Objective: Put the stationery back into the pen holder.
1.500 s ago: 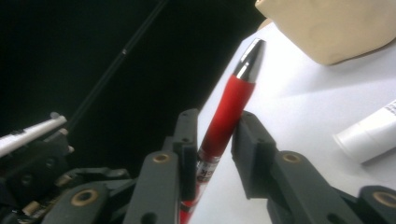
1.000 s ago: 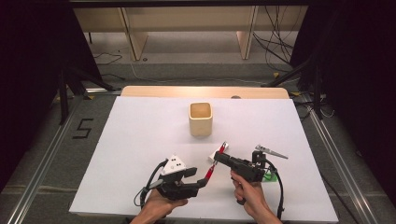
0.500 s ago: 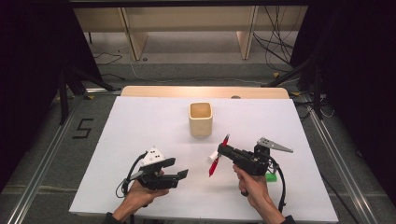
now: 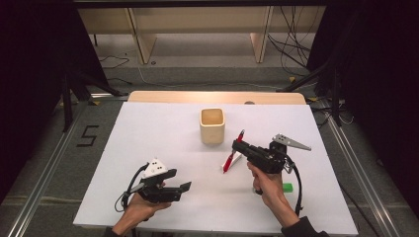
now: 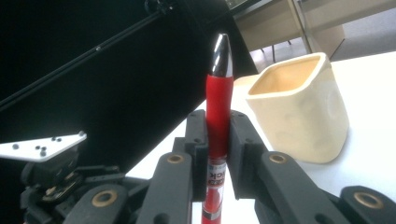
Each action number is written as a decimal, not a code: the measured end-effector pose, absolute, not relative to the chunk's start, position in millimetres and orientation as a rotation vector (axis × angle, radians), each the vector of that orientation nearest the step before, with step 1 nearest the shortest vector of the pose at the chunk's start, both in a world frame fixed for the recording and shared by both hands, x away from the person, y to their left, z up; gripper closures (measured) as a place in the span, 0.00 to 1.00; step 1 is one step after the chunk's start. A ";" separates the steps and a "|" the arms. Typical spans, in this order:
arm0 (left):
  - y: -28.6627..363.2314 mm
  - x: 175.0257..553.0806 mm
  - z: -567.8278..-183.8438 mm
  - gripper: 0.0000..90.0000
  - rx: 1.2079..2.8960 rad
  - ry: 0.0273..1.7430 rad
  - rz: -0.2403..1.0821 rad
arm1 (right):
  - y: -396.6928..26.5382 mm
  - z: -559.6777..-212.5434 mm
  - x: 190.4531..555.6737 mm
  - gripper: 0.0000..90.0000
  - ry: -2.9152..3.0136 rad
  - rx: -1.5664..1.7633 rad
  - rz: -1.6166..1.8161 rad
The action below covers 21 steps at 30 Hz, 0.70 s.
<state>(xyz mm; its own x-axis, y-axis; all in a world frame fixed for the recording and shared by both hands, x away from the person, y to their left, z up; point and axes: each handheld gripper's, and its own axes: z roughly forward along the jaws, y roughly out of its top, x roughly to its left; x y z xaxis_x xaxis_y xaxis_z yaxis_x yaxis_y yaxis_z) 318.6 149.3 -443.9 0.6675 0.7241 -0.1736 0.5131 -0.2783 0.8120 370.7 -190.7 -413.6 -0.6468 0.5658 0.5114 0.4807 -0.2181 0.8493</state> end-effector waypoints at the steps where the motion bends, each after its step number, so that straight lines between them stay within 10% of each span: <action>1: 150.7 317.4 -444.5 0.32 1.949 0.962 0.293 | -190.7 -413.6 370.7 0.89 1.922 1.290 2.027; 21: 170.7 315.7 -449.2 0.29 1.967 0.987 0.375 | -180.2 -372.3 414.8 0.89 1.820 1.267 1.995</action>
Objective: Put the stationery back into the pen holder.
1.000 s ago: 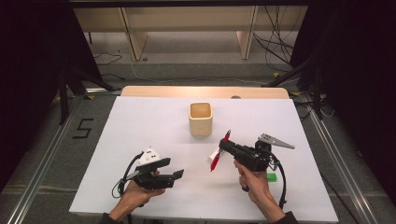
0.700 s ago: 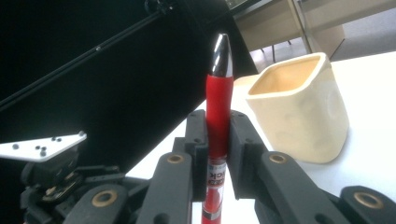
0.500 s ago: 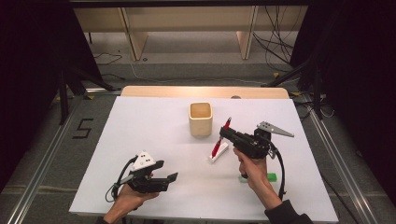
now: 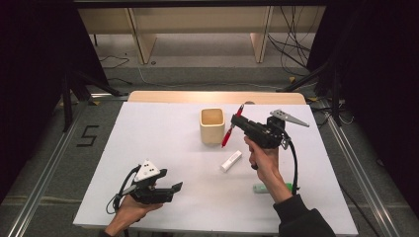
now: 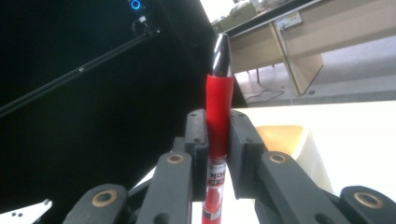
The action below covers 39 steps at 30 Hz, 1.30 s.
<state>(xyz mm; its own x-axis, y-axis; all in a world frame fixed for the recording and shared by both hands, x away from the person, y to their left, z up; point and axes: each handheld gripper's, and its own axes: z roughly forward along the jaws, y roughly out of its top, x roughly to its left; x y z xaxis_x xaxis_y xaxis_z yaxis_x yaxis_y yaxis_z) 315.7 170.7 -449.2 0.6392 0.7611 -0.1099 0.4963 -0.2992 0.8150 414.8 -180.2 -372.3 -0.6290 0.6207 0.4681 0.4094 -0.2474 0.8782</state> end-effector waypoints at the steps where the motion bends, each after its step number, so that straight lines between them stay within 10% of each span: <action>1: 172.0 315.9 -449.3 0.29 1.966 0.987 0.373 | -176.5 -368.3 420.9 0.89 1.812 1.261 1.987; 39: 190.2 316.6 -455.7 0.28 1.945 1.022 0.403 | -139.3 -368.3 503.4 0.89 1.721 1.386 1.804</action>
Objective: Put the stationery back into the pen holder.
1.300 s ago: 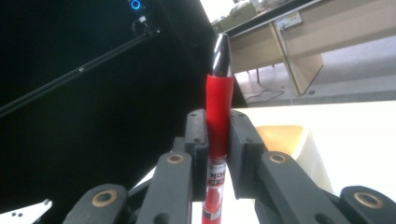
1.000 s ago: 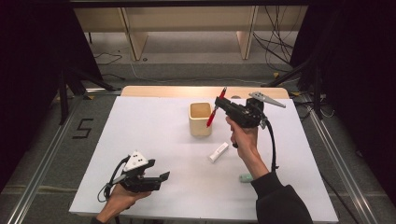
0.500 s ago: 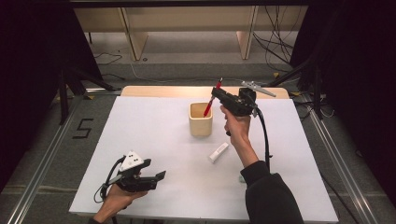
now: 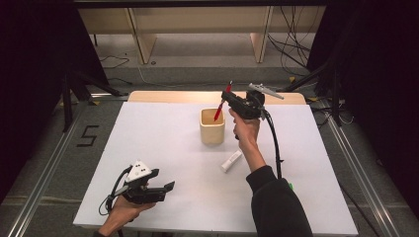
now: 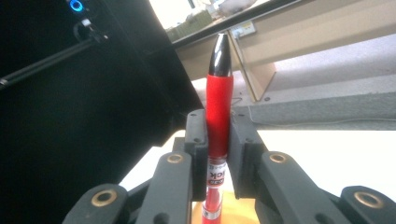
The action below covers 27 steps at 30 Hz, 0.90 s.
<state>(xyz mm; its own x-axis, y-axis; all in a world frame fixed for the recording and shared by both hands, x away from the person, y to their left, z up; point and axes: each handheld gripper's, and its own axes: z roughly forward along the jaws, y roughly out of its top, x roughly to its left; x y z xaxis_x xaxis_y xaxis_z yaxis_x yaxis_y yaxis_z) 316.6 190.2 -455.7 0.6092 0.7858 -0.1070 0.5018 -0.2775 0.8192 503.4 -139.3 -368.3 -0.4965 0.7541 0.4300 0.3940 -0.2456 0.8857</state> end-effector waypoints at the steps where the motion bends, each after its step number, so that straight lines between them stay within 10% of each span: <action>1: 190.3 316.6 -455.7 0.28 1.944 1.022 0.402 | -138.2 -370.8 505.1 0.89 1.724 1.396 1.796; 25: 188.3 316.6 -457.5 0.27 1.949 1.018 0.385 | -127.1 -394.0 509.1 0.88 1.804 1.446 1.701; 27: 188.3 317.0 -458.0 0.27 1.950 1.022 0.382 | -129.1 -396.4 509.7 0.68 1.812 1.451 1.707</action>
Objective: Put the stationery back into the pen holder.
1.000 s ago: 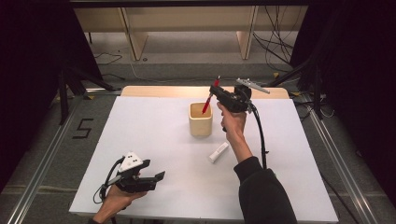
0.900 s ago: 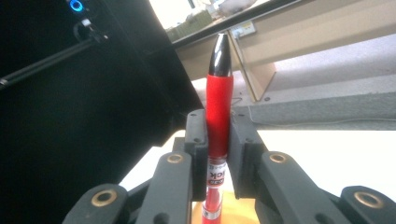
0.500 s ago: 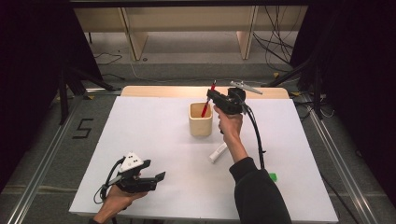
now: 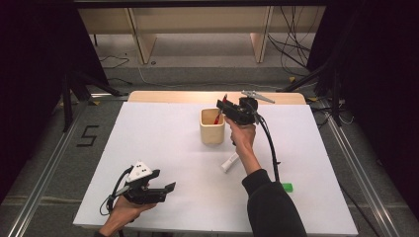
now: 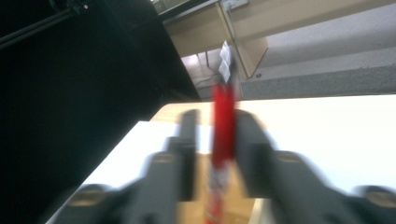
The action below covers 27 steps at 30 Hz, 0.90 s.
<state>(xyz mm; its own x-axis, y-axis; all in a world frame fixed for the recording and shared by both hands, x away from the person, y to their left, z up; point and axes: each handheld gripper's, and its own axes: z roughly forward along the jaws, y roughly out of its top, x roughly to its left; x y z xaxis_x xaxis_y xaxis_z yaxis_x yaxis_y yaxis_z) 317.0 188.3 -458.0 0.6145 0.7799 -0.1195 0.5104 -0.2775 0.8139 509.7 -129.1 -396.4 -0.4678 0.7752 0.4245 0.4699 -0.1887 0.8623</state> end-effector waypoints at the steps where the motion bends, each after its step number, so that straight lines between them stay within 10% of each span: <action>1: 188.4 317.1 -458.2 0.27 1.950 1.024 0.382 | -129.6 -396.0 509.7 0.61 1.818 1.455 1.706; 8: 188.3 317.2 -458.3 0.27 1.955 1.025 0.379 | -142.2 -381.4 501.7 0.39 1.771 1.438 1.738; 27: 188.0 318.7 -458.1 0.27 1.960 1.036 0.379 | -189.8 -370.8 439.3 0.28 1.915 1.220 1.668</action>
<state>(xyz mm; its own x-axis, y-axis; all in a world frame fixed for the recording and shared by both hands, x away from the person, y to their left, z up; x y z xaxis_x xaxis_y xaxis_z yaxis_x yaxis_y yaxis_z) 318.7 188.0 -458.1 0.6082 0.7847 -0.1200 0.5223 -0.2817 0.8048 439.3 -189.8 -370.8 -0.5828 0.7618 0.2828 0.3848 -0.0478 0.9218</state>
